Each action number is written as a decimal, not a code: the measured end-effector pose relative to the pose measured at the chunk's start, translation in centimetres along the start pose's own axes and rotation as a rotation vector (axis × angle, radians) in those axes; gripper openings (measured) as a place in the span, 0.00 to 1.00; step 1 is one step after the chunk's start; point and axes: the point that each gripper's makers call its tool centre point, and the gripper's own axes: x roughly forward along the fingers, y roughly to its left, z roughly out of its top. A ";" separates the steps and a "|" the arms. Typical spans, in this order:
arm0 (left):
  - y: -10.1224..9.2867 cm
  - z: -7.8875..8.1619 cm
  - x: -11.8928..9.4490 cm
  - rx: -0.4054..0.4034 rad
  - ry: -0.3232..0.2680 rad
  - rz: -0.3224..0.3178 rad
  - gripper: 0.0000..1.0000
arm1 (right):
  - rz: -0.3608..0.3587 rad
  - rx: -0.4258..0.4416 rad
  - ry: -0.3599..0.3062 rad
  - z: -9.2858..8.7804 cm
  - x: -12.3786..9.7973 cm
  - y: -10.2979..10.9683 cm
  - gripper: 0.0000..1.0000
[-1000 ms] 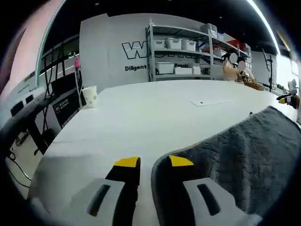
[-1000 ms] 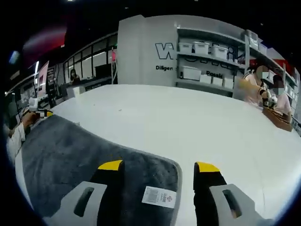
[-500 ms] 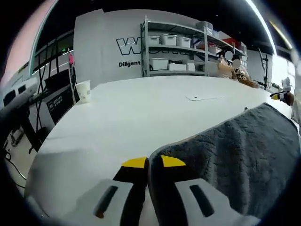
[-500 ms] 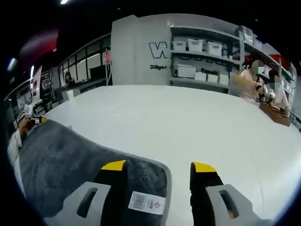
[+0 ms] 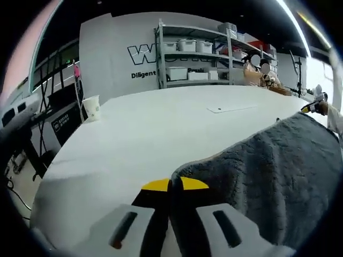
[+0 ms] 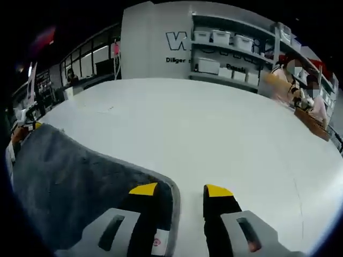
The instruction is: Open the folded towel by lifting each exposed corner and separating the folded layers until the towel lies flat within the target outline without major curled edges
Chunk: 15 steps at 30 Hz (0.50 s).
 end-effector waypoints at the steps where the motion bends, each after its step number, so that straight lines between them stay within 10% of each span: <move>1: 0.0 0.0 0.0 0.004 0.001 0.000 0.04 | 0.008 0.010 -0.002 -0.1 0.1 0.1 0.24; 8: -0.2 0.0 -0.1 0.026 0.007 0.006 0.04 | 0.053 -0.052 -0.015 -0.3 0.1 1.0 0.00; 15: -0.3 0.1 0.0 0.076 0.017 0.022 0.04 | 0.011 -0.125 -0.032 -0.2 -0.1 1.3 0.00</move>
